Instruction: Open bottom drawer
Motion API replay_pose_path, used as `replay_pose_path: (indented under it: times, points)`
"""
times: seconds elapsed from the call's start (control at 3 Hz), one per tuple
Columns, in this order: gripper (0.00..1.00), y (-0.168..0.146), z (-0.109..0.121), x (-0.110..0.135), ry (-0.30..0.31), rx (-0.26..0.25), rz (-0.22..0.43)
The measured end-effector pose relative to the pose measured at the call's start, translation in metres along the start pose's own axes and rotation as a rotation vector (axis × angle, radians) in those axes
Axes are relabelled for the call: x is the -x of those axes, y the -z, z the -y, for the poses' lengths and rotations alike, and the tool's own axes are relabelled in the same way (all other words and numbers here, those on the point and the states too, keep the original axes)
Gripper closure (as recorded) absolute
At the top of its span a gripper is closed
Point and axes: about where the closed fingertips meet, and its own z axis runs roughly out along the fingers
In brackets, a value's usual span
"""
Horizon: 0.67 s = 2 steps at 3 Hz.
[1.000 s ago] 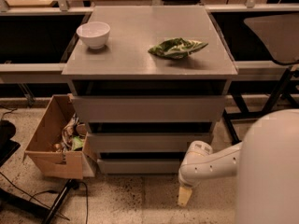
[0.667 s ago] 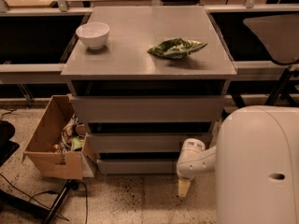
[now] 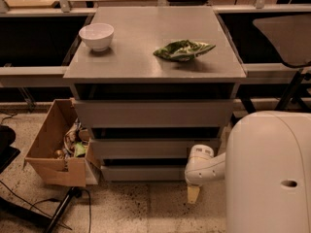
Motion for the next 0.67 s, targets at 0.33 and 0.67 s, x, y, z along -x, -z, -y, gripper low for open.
replay_pose_path:
  times: [0.33,0.67]
  points:
    - [0.00,-0.035,-0.006,0.016,0.085,0.030,0.005]
    - [0.00,-0.103,-0.007,0.035,0.208,0.068,0.016]
